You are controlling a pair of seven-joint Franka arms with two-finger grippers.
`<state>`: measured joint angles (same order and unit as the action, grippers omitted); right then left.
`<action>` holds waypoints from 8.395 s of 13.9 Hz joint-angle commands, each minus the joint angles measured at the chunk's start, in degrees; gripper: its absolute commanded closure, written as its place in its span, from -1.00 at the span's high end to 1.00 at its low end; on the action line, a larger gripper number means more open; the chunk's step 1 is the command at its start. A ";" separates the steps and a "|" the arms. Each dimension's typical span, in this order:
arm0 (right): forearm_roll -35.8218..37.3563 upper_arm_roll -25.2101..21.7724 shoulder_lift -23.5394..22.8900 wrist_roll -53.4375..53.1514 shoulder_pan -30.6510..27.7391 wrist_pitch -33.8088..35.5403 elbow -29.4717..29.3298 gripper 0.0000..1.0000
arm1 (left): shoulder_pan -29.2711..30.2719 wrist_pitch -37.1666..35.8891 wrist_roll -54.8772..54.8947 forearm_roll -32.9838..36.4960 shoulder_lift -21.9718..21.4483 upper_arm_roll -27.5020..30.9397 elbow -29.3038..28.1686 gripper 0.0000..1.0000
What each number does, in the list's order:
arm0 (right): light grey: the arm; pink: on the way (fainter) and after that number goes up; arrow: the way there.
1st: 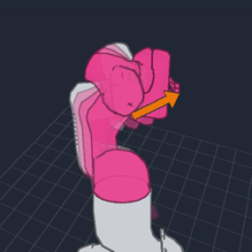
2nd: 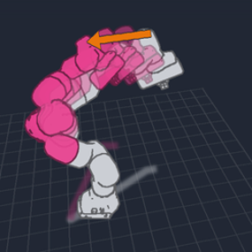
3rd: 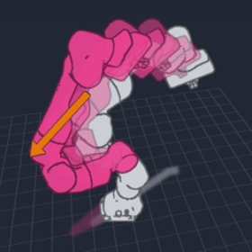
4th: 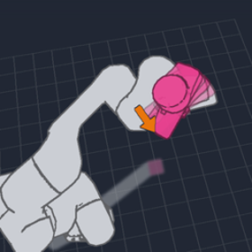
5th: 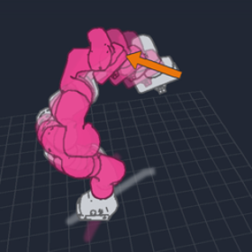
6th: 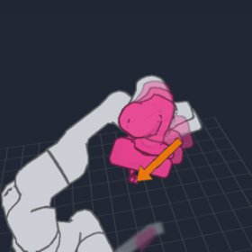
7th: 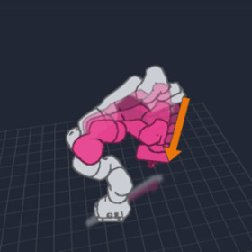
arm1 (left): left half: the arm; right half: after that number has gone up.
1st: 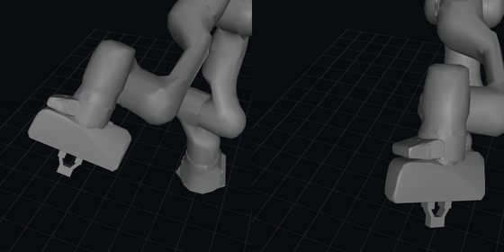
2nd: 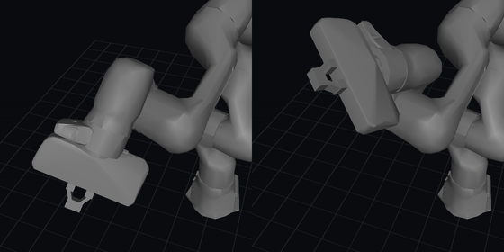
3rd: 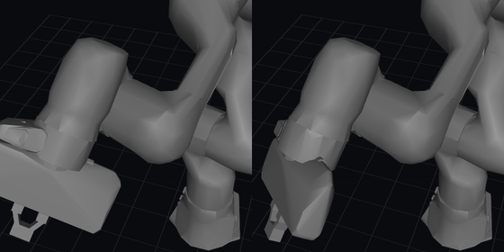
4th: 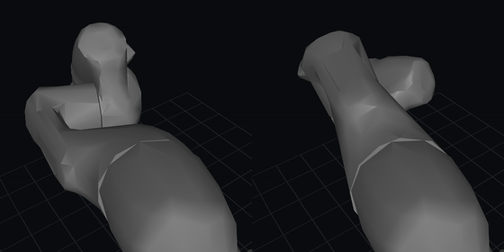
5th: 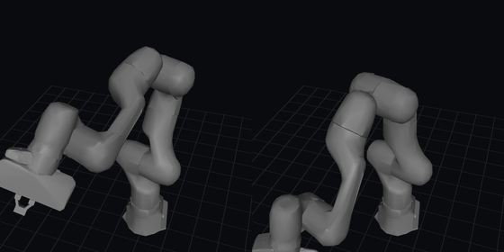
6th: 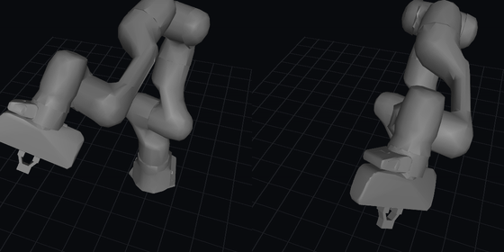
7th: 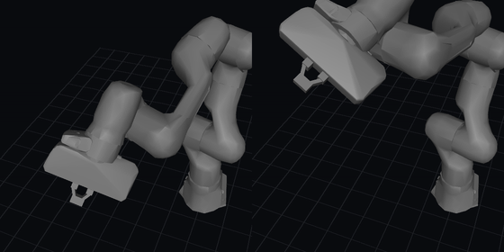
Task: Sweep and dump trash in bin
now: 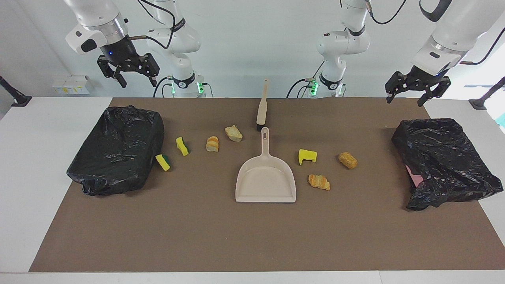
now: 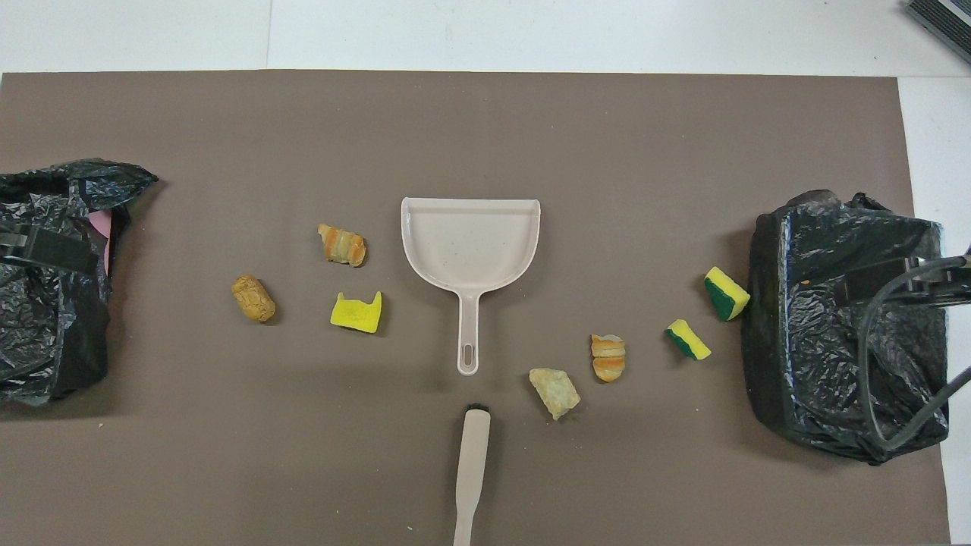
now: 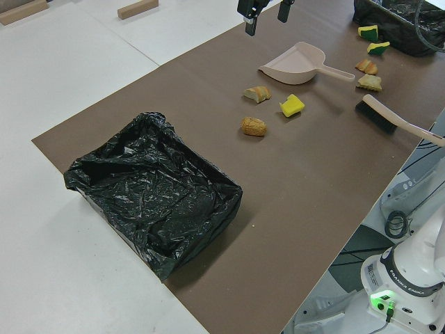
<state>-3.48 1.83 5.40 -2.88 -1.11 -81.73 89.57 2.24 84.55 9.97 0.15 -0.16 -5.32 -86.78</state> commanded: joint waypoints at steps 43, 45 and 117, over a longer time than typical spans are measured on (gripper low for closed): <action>-1.09 1.16 -6.00 -15.74 13.49 -10.80 0.69 1.00 | -63.32 47.02 -45.65 -7.53 -13.11 -0.04 -61.14 0.83; -1.44 1.16 -10.21 -20.73 17.52 -15.10 0.69 1.00 | -63.58 47.28 -45.82 -7.53 -13.11 -0.04 -61.40 0.36; 1.81 1.24 -18.85 32.77 20.18 -35.43 20.12 -1.00 | -19.97 30.47 -43.16 -16.74 -20.15 0.14 -58.85 -1.00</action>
<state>-2.24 2.62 -14.48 29.17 19.78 -117.23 108.55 -14.12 110.77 -28.39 -13.56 -18.62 -5.48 -142.21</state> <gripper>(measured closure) 0.678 0.740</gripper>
